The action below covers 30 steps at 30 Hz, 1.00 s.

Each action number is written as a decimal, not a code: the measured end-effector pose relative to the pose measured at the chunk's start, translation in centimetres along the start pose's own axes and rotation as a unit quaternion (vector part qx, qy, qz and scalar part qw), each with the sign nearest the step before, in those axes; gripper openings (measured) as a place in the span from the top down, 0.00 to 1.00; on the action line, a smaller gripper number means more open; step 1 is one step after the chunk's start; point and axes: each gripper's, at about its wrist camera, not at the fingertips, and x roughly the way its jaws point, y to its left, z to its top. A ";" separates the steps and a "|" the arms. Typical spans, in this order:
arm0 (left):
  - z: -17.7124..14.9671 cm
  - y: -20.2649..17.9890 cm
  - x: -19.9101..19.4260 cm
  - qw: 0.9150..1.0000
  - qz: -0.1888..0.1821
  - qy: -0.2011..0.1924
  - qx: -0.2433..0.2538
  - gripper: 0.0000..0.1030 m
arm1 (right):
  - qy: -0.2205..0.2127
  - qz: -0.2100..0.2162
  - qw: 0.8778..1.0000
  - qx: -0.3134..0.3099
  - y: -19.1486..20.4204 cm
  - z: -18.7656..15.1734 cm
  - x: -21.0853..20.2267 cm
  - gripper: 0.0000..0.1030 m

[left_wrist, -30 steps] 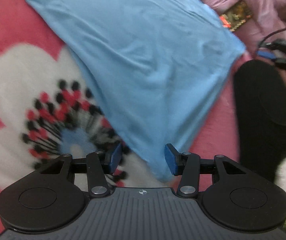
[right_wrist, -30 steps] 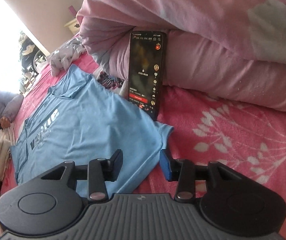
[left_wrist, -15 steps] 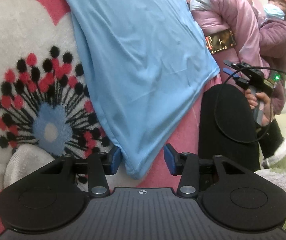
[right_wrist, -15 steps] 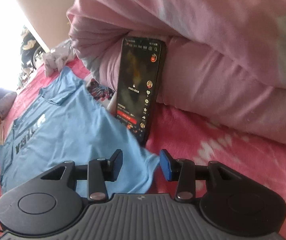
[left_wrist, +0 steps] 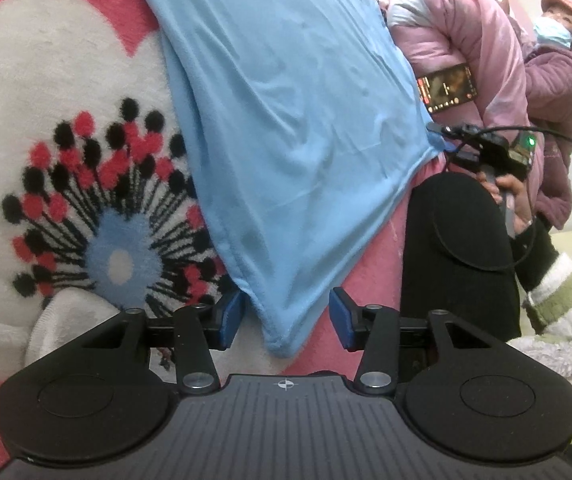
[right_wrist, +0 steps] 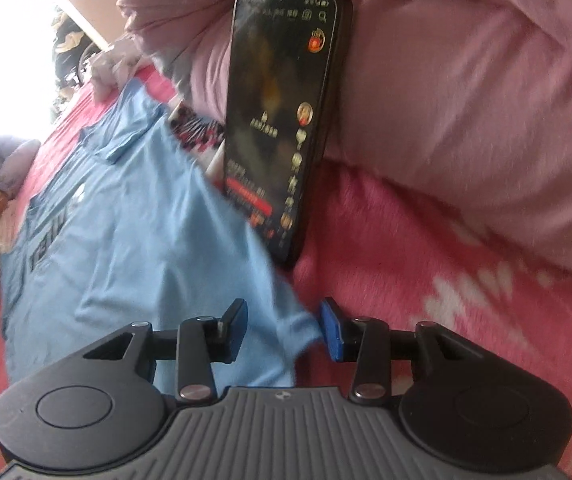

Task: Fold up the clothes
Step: 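Pinch the shirt side edge with the left gripper while the right gripper pinches nearby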

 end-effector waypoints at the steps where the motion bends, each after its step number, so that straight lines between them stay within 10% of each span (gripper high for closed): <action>1: 0.1 0.1 0.1 1.000 -0.001 -0.001 -0.006 0.55 | -0.002 0.001 1.000 -0.003 0.0 -0.1 -0.2 0.60; 23: -0.3 -3.0 1.3 0.993 0.076 0.019 0.089 0.58 | 0.023 -0.007 1.000 -0.018 0.6 -1.1 -0.5 0.84; 30: -0.9 -3.6 0.7 0.987 0.113 0.004 0.116 0.80 | 0.002 0.009 1.000 0.029 -0.1 -1.7 -1.4 0.94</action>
